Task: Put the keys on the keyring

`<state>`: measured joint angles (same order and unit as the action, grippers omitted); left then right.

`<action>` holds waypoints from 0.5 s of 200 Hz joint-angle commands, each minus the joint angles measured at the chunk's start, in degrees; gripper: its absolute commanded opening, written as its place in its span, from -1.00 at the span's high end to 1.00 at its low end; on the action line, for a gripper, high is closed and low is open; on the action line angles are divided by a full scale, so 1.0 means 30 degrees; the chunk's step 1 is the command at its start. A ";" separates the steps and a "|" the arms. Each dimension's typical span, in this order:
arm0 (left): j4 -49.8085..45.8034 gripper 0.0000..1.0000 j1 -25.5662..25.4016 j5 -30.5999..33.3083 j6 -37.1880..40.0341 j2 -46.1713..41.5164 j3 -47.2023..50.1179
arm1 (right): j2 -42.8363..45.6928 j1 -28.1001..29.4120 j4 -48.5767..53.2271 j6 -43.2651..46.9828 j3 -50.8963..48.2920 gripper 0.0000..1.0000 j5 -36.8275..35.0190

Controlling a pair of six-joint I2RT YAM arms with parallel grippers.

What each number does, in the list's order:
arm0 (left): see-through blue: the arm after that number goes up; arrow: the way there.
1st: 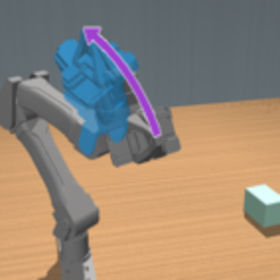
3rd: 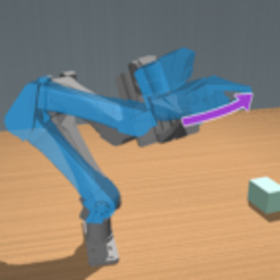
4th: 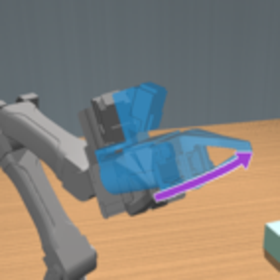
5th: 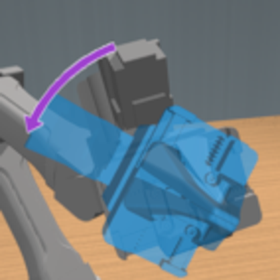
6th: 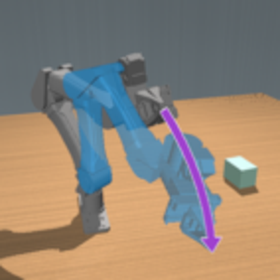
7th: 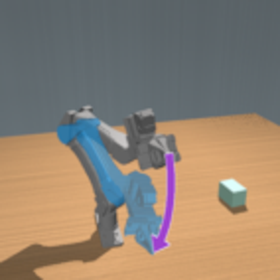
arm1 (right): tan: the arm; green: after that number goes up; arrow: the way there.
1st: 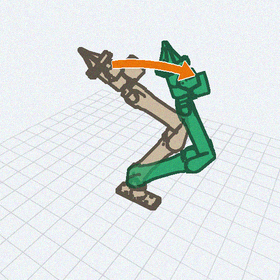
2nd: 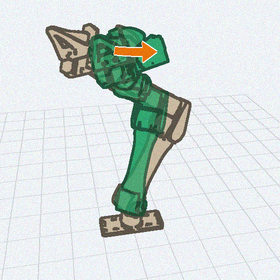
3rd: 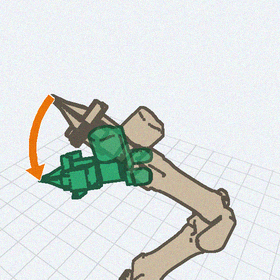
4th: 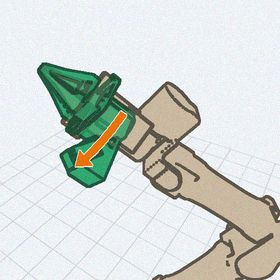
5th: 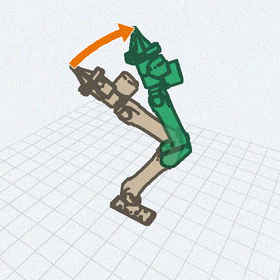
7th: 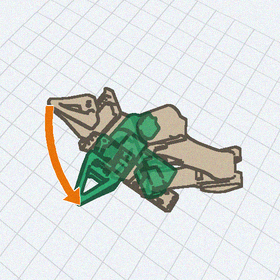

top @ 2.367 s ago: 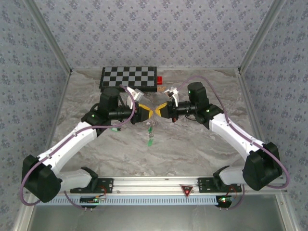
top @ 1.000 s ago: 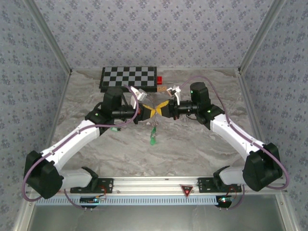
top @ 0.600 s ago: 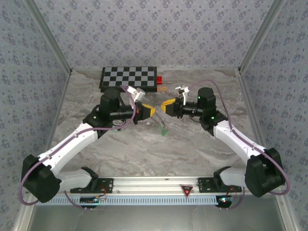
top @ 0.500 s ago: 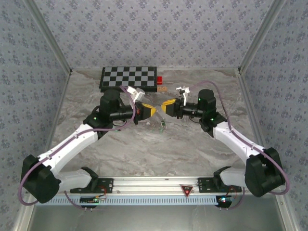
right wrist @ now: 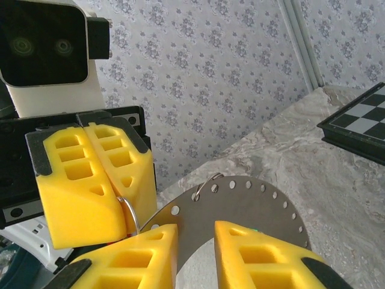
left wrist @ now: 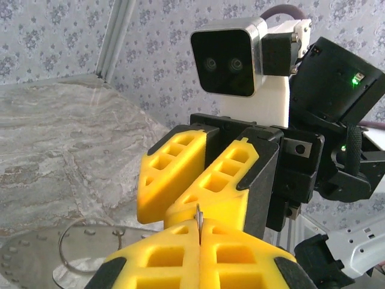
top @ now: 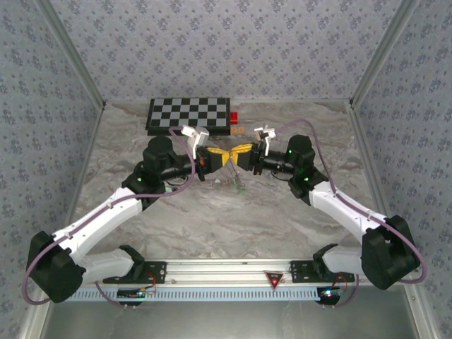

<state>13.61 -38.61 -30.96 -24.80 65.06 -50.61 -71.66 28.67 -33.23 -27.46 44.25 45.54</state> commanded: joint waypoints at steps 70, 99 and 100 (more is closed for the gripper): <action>0.1848 1.00 -0.0486 0.0472 -0.0406 -0.0653 0.0112 | 0.1376 -0.0306 -0.4146 -0.2136 -0.2327 0.55 -0.1500; 0.2103 1.00 -0.0665 0.0727 -0.0602 -0.0454 0.0121 | 0.1503 0.0071 -0.6034 -0.2597 -0.3004 0.53 -0.1746; 0.2124 1.00 -0.0680 0.0733 -0.0621 -0.0464 0.0117 | 0.1503 0.0092 -0.6164 -0.2610 -0.3047 0.53 -0.1768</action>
<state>15.29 -39.79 -29.61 -25.47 64.38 -49.93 -68.64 27.99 -43.22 -33.12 37.06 41.65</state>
